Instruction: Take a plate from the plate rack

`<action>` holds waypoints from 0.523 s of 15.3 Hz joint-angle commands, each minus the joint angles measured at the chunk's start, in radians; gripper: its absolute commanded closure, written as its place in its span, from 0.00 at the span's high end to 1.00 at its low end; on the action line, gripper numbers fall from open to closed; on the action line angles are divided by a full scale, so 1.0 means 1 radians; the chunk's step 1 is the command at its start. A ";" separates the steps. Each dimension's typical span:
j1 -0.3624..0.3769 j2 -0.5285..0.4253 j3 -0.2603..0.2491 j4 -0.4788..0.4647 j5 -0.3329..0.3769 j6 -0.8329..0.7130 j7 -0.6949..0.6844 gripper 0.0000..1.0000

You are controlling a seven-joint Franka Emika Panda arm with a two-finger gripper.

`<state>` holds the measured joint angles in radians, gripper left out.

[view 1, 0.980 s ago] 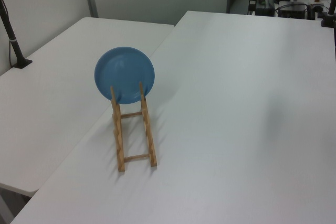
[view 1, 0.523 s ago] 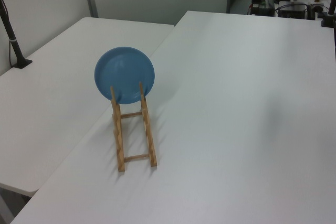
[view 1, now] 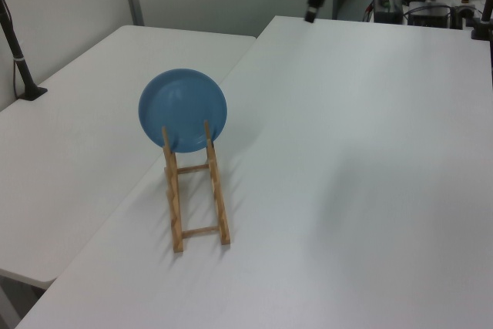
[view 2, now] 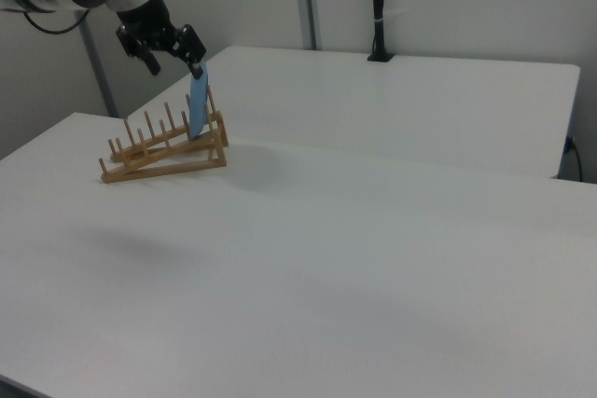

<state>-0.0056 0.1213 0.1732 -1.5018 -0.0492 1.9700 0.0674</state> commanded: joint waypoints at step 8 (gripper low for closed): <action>0.162 0.233 -0.009 0.035 -0.443 0.571 0.608 0.96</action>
<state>0.1253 0.2948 0.1747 -1.4960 -0.3347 2.4403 0.4973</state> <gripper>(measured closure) 0.013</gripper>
